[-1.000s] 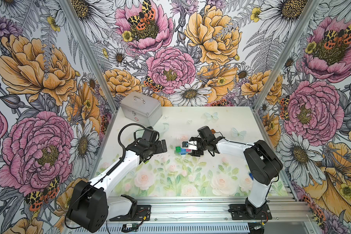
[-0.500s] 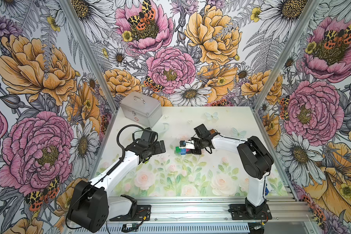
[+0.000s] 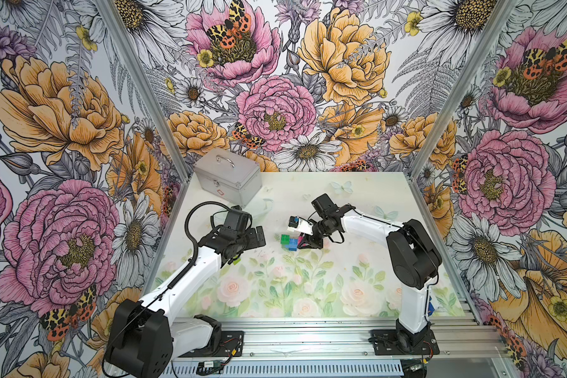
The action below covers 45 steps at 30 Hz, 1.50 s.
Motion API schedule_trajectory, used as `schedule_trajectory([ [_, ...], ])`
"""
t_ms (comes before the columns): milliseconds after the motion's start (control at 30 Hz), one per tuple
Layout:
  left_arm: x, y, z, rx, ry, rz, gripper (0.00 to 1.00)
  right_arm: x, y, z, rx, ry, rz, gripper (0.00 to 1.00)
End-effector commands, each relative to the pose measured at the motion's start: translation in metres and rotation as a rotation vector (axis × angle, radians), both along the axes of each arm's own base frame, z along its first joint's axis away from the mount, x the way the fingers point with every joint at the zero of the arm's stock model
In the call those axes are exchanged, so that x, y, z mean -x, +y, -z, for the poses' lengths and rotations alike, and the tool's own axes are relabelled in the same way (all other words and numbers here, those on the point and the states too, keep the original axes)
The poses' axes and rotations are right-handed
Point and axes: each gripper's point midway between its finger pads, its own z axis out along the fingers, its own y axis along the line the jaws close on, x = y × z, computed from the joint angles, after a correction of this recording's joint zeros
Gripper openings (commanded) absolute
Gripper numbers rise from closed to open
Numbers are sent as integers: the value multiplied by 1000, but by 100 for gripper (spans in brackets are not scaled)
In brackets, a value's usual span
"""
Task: Assemble the letter v with lego
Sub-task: Adjust the lego brick at the center of the board.
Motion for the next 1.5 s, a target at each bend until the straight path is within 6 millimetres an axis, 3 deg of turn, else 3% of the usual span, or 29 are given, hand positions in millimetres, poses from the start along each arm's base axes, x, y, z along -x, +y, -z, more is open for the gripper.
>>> schedule_trajectory([
  [0,-1,2,-5,7,-28,5,99,16,15,-22,-59,344,173,28],
  [133,-1,2,-5,9,-27,7,99,30,21,-16,-86,522,186,24],
  [467,1,0,-5,22,-25,12,99,14,14,15,-48,683,293,25],
  [700,2,0,-3,25,-19,15,99,4,2,43,46,693,394,45],
  [767,2,-1,-4,28,-22,16,99,1,-1,45,62,671,404,56],
  [1067,3,-1,-3,31,-19,18,99,-18,-17,36,86,573,446,63],
  [1333,17,-14,15,108,33,3,98,-33,-62,12,279,199,533,67],
  [1467,24,-35,33,122,73,42,89,-34,-82,0,328,55,619,73],
])
